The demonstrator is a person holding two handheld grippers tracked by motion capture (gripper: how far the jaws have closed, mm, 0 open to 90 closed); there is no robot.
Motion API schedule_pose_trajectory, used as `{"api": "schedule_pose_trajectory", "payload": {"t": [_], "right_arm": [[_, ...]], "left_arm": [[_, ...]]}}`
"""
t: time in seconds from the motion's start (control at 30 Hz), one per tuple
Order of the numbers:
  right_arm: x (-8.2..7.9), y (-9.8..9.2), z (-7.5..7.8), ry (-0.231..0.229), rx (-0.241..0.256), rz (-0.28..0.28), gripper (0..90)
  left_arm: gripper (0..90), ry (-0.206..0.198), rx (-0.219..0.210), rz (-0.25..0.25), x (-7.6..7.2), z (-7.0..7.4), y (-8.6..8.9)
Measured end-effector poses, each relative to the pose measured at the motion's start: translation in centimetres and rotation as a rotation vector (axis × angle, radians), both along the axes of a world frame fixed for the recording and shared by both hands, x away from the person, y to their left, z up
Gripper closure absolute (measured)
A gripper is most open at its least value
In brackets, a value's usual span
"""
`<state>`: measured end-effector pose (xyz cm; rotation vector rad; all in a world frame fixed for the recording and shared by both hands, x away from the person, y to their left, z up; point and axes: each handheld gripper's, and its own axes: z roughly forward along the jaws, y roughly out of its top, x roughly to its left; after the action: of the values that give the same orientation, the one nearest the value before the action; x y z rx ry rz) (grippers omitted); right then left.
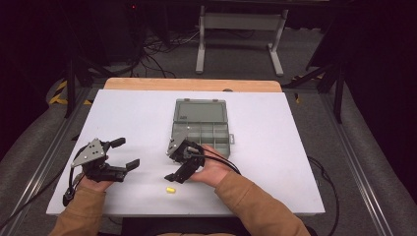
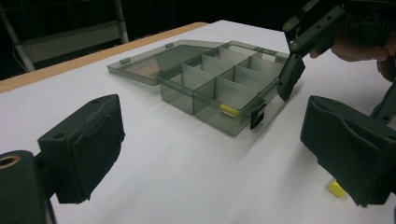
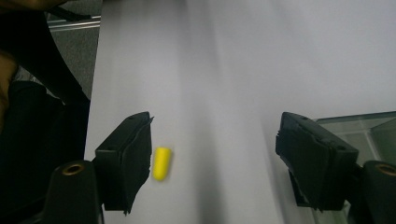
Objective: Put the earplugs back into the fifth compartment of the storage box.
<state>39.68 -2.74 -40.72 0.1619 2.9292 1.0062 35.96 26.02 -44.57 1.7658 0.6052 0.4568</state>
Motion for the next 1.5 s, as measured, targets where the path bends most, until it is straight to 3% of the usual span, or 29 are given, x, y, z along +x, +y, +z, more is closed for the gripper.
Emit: {"api": "schedule_pose_trajectory", "payload": {"t": [0.23, 0.93, 1.5], "right_arm": [[-1.0, 0.9, -1.3, -0.002, -0.073, 0.03, 29.2], [-2.4, 1.3, -3.8, 0.015, -0.132, 0.062, 39.9], [-3.0, 1.9, -4.4, 0.009, -0.152, 0.081, 68.6]], "left_arm": [[6.8, -0.002, 0.004, -0.001, 0.0, 0.0, 0.0], [6.8, -0.015, 0.015, 0.003, 0.1, 0.0, 0.0], [6.8, -0.01, 0.01, 0.003, 0.1, -0.1, 0.0]]}}
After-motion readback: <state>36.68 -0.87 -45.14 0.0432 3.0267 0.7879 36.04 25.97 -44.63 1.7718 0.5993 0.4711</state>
